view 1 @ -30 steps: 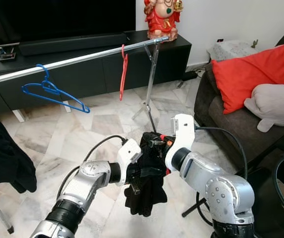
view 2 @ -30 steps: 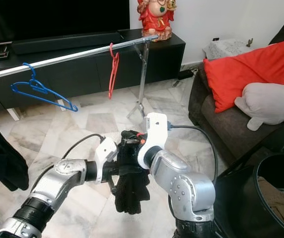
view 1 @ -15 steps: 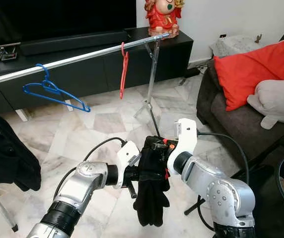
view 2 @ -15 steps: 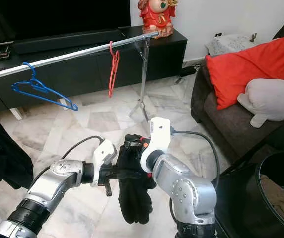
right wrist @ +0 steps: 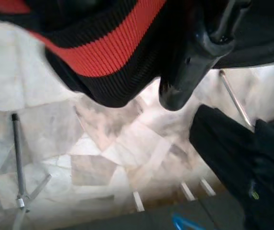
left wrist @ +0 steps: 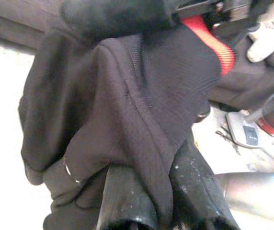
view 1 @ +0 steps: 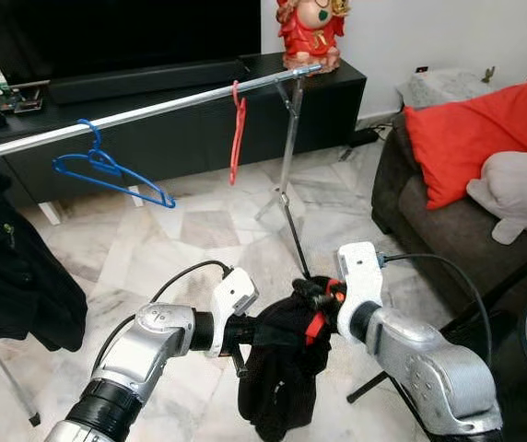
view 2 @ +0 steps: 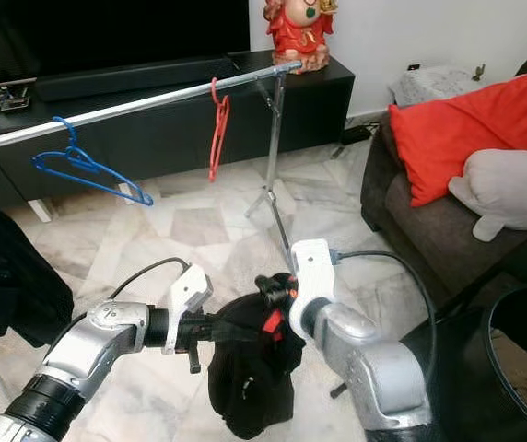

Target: Hang hanger

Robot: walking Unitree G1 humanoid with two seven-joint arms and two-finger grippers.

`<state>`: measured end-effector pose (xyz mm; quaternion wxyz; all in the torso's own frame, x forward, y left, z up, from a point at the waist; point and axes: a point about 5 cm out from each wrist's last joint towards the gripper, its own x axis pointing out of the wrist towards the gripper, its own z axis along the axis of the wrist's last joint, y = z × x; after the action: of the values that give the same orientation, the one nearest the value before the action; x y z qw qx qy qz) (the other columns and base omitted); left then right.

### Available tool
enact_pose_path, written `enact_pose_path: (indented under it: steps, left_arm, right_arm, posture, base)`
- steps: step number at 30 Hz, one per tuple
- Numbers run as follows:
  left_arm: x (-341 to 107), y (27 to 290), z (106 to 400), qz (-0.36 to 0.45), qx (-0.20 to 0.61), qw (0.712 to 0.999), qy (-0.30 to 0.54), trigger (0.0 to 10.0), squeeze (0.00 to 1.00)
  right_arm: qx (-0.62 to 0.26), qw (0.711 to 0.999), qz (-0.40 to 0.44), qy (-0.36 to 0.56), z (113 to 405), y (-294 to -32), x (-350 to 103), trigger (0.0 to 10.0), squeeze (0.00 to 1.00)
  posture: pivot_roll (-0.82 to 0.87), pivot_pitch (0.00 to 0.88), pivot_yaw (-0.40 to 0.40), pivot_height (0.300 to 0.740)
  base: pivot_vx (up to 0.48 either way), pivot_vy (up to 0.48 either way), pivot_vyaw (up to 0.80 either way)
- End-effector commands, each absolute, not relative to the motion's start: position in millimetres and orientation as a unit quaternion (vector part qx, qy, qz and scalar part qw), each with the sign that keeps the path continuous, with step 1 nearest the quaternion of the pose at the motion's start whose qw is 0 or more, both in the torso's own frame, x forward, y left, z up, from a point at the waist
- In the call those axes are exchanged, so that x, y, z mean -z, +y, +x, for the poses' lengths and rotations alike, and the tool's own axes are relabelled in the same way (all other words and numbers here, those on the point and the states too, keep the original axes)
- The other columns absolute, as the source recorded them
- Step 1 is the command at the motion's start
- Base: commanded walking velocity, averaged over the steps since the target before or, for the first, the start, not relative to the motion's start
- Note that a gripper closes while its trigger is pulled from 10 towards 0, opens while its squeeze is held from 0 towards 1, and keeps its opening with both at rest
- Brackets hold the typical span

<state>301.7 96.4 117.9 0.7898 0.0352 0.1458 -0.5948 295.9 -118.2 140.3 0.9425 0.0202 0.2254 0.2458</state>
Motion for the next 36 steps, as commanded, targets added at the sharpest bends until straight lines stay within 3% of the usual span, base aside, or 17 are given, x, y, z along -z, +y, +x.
enact_pose_path:
  steps: [1,5,9,15,16,17,18,23,24,29,30,33,35,36]
  left_arm:
    - [-120,96,298,0.04,0.606,0.781,0.145,0.0,0.0]
    - [-120,96,296,0.042,0.614,0.774,0.149,0.0,0.0]
    - [-120,96,296,0.042,0.616,0.772,0.15,0.0,0.0]
    - [-121,95,295,0.042,0.617,0.771,0.151,0.0,0.0]
    - [-121,95,294,0.041,0.618,0.77,0.151,0.0,0.0]
    - [-121,95,294,0.041,0.619,0.77,0.152,0.0,0.0]
    - [-121,95,294,0.041,0.619,0.769,0.152,0.0,0.0]
    - [-122,95,294,0.042,0.619,0.769,0.151,0.0,0.0]
    - [-122,95,294,0.041,0.62,0.769,0.151,0.0,0.0]
    - [-121,94,292,0.038,0.619,0.769,0.151,0.0,0.0]
    - [-121,94,292,0.037,0.619,0.77,0.151,0.0,0.0]
    - [-121,94,291,0.036,0.619,0.77,0.151,0.0,0.0]
    - [-121,94,291,0.034,0.619,0.769,0.152,0.0,0.0]
    - [-121,94,291,0.034,0.619,0.769,0.152,0.0,0.0]
  right_arm:
    - [-0.252,0.942,-0.001,0.221,294,-123,-136,10.0,0.0]
    - [-0.312,0.926,-0.037,0.211,288,-131,-130,10.0,0.0]
    - [-0.313,0.921,-0.046,0.225,287,-140,-123,10.0,0.0]
    - [-0.308,0.922,0.009,0.236,290,-147,-115,10.0,0.0]
    - [-0.315,0.92,0.048,0.227,290,-146,-116,10.0,0.91]
    - [-0.319,0.92,0.057,0.223,290,-146,-116,10.0,0.91]
    - [-0.321,0.919,0.061,0.221,290,-146,-116,10.0,1.0]
    - [-0.356,0.912,0.03,0.199,287,-147,-116,10.0,1.0]
    - [-0.365,0.909,0.031,0.197,286,-147,-116,10.0,0.0]
    - [-0.364,0.905,0.055,0.212,287,-152,-112,10.0,0.0]
    - [-0.364,0.904,0.061,0.216,287,-153,-111,10.0,1.0]
    - [-0.356,0.901,0.096,0.226,287,-154,-109,10.0,1.0]
    - [-0.329,0.897,0.185,0.233,291,-157,-108,10.0,1.0]
    - [-0.329,0.897,0.185,0.233,291,-157,-108,10.0,1.0]
  posture:
    - [-0.1,0.123,0.059,0.74]
    - [-0.1,0.119,0.058,0.74]
    - [-0.1,0.12,0.056,0.74]
    - [-0.1,0.124,0.048,0.74]
    - [-0.1,0.124,0.046,0.74]
    - [-0.1,0.124,0.046,0.74]
    - [-0.09,0.125,0.042,0.74]
    - [-0.09,0.125,0.035,0.74]
    - [-0.09,0.125,0.029,0.74]
    - [-0.09,0.125,0.021,0.74]
    - [-0.09,0.125,0.021,0.74]
    - [-0.09,0.127,0.017,0.74]
    - [-0.09,0.126,0.015,0.74]
    - [-0.09,0.126,0.015,0.74]
  base:
    - [0.0,0.0,0.0]
    - [0.0,0.0,0.0]
    - [0.0,0.0,0.0]
    - [0.0,0.0,0.0]
    - [0.0,0.0,0.0]
    - [0.0,0.0,0.0]
    - [0.0,0.0,0.0]
    - [0.0,0.0,0.0]
    - [0.0,0.0,0.0]
    - [0.0,0.0,0.0]
    - [0.0,0.0,0.0]
    - [0.0,0.0,0.0]
    - [0.0,0.0,0.0]
    - [0.0,0.0,0.0]
